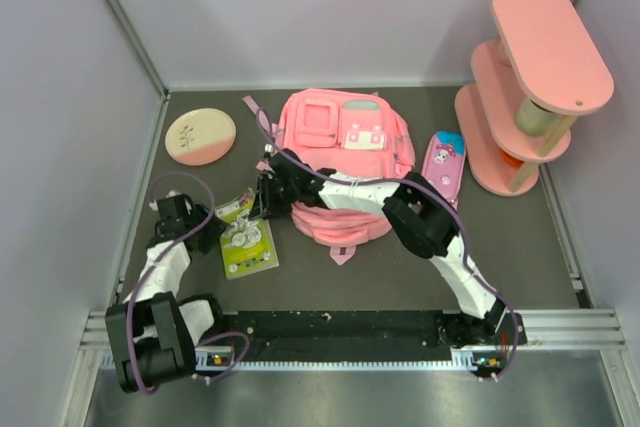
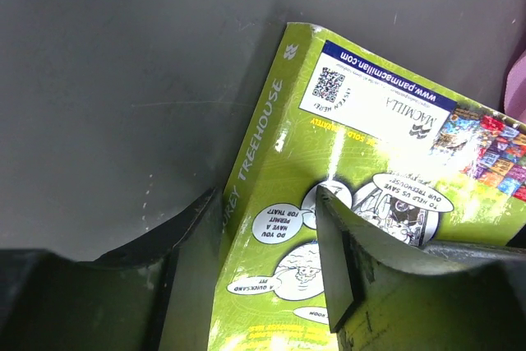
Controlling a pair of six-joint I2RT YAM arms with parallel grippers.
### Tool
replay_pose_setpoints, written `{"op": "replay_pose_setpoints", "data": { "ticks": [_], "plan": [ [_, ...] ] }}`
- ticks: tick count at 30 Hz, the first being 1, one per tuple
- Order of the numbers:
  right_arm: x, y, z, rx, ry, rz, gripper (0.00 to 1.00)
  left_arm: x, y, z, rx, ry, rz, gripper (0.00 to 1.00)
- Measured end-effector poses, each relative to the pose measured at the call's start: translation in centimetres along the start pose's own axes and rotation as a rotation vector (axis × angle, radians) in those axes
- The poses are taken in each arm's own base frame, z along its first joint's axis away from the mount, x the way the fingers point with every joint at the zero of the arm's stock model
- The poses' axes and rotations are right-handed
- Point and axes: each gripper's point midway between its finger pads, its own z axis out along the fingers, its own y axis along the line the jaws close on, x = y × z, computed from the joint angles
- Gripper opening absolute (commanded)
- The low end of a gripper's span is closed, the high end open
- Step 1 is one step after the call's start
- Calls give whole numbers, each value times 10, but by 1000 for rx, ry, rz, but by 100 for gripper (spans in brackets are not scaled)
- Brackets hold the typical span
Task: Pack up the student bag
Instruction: Pick up the book from the center of the board.
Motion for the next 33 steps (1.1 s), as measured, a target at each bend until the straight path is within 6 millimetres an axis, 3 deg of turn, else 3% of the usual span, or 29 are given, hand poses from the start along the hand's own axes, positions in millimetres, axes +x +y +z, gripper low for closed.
{"op": "replay_pose_setpoints", "data": {
  "ticks": [2,5,6,11,14,17,21,25,29,33],
  "plan": [
    [0,-1,1,1,1,-6,24,0,-1,0,6,1,-2,49],
    [0,-3,1,4,4,-7,0,0,-1,0,5,0,-2,50],
    [0,-3,1,4,4,-8,0,0,-1,0,5,-1,-2,52],
    [0,-3,0,3,7,-27,0,0,-7,-3,30,1,6,83],
    [1,-1,-1,-7,13,-34,0,-5,-15,-15,44,-9,21,89],
    [2,5,-6,-33,14,-39,0,-30,-39,-40,96,-99,67,91],
    [3,15,-31,-87,10,-29,0,-74,-81,-89,185,-258,155,92],
    [-7,37,-64,-187,-22,2,0,-100,-108,-121,229,-341,245,93],
    [-31,58,-106,-286,-103,13,0,-112,-132,-148,293,-376,310,93],
    [-53,67,-152,-359,-193,26,0,-107,-161,-171,428,-358,376,96]
  ]
}}
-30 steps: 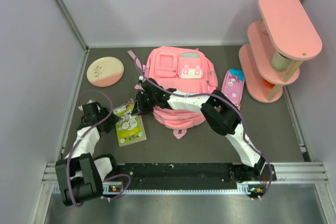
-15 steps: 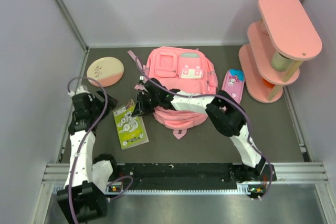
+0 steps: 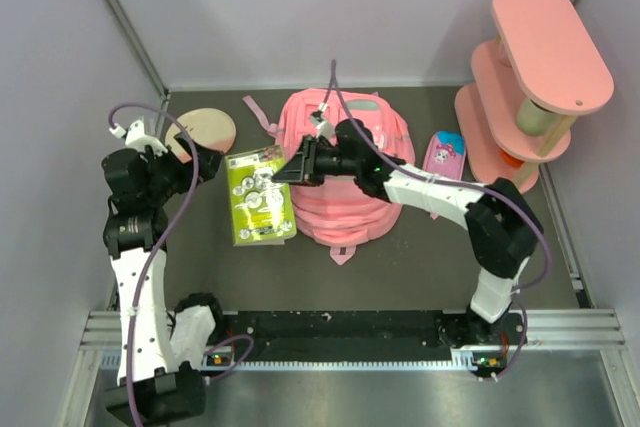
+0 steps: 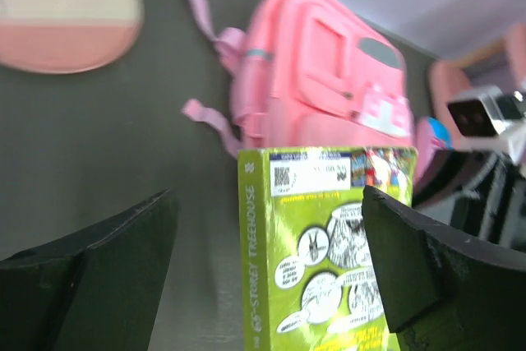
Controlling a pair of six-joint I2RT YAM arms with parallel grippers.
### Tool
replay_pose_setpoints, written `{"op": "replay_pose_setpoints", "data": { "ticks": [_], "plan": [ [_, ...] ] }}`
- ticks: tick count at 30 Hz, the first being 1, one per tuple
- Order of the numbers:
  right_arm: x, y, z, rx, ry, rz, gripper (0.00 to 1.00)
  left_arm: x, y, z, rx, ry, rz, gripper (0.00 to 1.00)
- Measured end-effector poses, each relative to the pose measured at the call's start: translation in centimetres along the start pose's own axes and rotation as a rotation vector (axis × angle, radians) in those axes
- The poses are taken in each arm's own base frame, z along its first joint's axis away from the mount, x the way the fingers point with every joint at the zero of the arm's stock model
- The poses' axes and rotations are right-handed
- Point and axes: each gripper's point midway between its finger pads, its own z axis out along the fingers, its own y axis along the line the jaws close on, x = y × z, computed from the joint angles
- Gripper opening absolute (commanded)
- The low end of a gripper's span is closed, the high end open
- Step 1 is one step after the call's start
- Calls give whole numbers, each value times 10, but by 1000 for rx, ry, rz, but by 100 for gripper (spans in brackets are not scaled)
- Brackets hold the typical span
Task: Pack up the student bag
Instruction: Pick up the book from the center of the board.
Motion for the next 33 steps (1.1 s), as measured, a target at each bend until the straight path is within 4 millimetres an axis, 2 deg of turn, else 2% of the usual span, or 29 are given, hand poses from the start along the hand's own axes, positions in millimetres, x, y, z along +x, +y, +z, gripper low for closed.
{"op": "replay_pose_setpoints", "data": {
  "ticks": [7,12,17,20,24,27,33],
  "plan": [
    [-31,6,-59,-39,-106,0,0,8,-74,-9,457,65,4,99],
    [-39,3,-90,-55,-141,6,0,39,-104,-3,656,199,-25,99],
    [-37,6,-111,-66,-154,0,0,60,-134,-2,769,283,-7,99],
    [-33,11,-118,-78,-155,-10,0,69,-141,5,796,320,-10,99],
    [-30,9,-124,-70,-166,-16,0,80,-139,20,763,356,-34,99],
    [-25,8,-128,-64,-166,-20,0,80,-139,22,749,350,-36,99],
    [-24,22,-139,-84,-183,-64,0,81,-135,27,716,341,-23,99]
  ]
}}
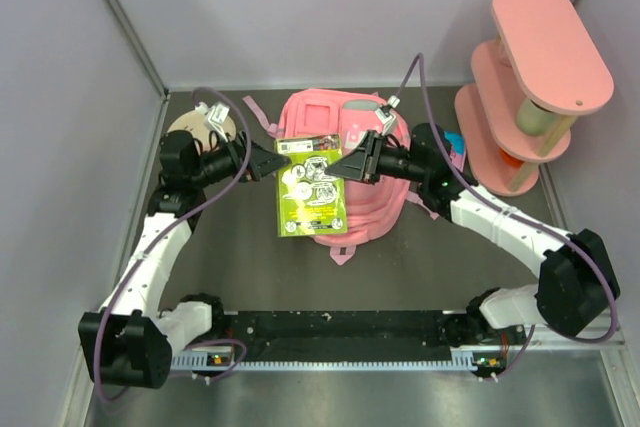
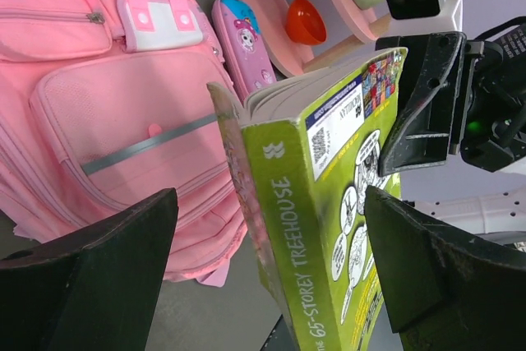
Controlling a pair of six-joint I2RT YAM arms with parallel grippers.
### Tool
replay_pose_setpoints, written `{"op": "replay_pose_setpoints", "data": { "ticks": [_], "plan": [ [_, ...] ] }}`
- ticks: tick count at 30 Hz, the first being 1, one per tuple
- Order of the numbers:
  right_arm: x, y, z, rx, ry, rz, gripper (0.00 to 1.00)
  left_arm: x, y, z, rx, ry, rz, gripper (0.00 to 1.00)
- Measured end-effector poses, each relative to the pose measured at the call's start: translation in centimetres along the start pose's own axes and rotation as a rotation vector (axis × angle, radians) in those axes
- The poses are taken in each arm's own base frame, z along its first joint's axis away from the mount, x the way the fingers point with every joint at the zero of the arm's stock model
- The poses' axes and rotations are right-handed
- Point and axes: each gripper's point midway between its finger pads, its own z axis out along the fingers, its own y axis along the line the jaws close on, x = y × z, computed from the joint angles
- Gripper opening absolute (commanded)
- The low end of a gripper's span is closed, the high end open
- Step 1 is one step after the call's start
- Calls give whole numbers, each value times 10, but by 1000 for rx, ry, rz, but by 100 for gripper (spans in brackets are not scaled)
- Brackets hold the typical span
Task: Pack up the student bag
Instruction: Pick up the book from the center of the board.
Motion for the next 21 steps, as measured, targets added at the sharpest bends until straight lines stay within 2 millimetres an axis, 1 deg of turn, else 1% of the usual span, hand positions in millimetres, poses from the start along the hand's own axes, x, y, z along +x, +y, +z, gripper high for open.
{"op": "replay_pose_setpoints", "data": {
  "ticks": [3,6,8,11,12,15,16,19,21],
  "plan": [
    [-1,5,-1,-18,-1,-17,0,1,-2,3,7,10,-1,99],
    [3,10,-2,-42,21,-22,0,10,-5,12,31,47,-15,98],
    [5,12,-2,-61,37,-28,0,16,-11,19,61,75,-28,97],
    [11,9,1,-76,71,-27,0,22,-22,26,114,104,-37,93],
    [13,7,2,-78,85,-24,0,23,-25,27,131,108,-34,84],
    [19,-1,5,-78,127,-28,0,20,-34,30,179,109,-47,74],
    [19,-3,7,-76,133,-34,0,18,-36,31,188,105,-50,66],
    [14,-1,8,-76,134,-69,0,14,-37,32,198,92,-52,57],
    [11,1,7,-80,134,-85,0,11,-38,33,202,81,-43,57]
  ]
}}
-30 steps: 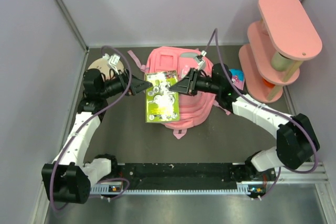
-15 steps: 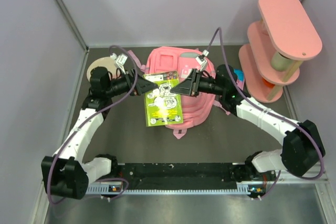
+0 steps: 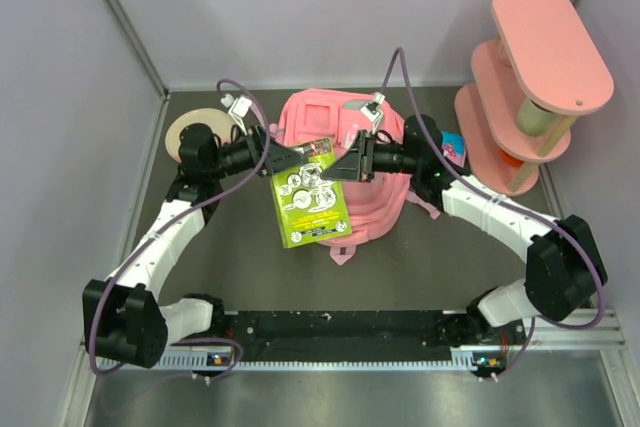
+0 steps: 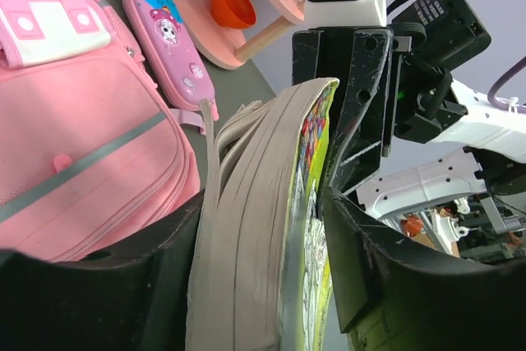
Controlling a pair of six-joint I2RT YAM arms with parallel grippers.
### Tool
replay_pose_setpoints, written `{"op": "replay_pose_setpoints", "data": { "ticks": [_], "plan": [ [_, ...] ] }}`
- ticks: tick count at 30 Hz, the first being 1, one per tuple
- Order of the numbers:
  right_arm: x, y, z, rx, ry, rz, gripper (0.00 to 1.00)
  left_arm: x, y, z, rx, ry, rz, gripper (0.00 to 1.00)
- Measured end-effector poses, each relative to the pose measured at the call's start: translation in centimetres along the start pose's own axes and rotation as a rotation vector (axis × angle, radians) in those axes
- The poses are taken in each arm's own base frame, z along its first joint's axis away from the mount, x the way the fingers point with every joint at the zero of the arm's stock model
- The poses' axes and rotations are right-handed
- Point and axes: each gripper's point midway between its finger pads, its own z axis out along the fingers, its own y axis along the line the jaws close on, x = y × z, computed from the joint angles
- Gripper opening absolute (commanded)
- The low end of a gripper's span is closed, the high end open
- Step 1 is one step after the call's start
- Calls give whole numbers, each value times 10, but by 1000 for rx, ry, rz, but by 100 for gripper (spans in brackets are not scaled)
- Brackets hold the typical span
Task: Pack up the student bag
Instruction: Pick up the book from the center of the board.
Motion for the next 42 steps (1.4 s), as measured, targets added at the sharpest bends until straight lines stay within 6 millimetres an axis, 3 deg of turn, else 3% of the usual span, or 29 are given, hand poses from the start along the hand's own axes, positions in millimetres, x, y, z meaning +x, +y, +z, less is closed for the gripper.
{"op": "replay_pose_setpoints", "data": {
  "ticks": [3,5,8,9,10,12,14,15,16,17,18,19,22,24,27,30,37,42],
  "plan": [
    [-4,1,-1,0,-1,-13,0,-2,-1,0,8,-6,13,62],
    [-5,0,-1,2,3,-14,0,-2,-2,1,10,-7,16,59],
    [-4,-3,0,6,8,-11,0,-2,-1,1,10,-5,15,33],
    [-4,-5,0,7,10,-8,0,-2,0,1,7,-6,15,12],
    [-3,-5,1,6,13,-7,0,-2,1,1,4,-6,10,3],
    [-3,-8,1,15,13,-7,0,-2,2,2,4,-4,6,0],
    [-4,-10,1,18,17,-6,19,-2,3,2,1,-5,8,0],
    [-4,-10,1,21,17,-8,37,-2,4,2,-4,-8,8,0],
    [-5,-11,1,28,15,-9,68,-2,4,2,-6,-10,7,0],
    [-5,-13,1,38,13,-6,78,-3,5,3,-13,-13,7,0],
    [-8,-18,0,65,-2,5,94,-2,7,3,-19,-14,7,0],
    [-11,-26,-1,108,-23,8,99,-2,8,3,-28,-16,14,0],
    [-21,-45,-16,227,-92,26,99,-1,14,2,-80,-32,15,0],
    [-23,-54,-38,297,-152,35,99,-6,15,-2,-117,-64,24,0],
    [-15,-55,-68,353,-222,50,99,-21,13,-9,-158,-140,54,0],
    [-1,-47,-79,314,-257,72,99,-40,10,-12,-177,-236,65,0],
    [47,-49,-71,226,-245,286,99,-71,13,-3,-114,-398,-15,0],
    [42,-15,-54,90,-261,293,99,-79,24,8,-84,-440,-91,0]
  ]
}}
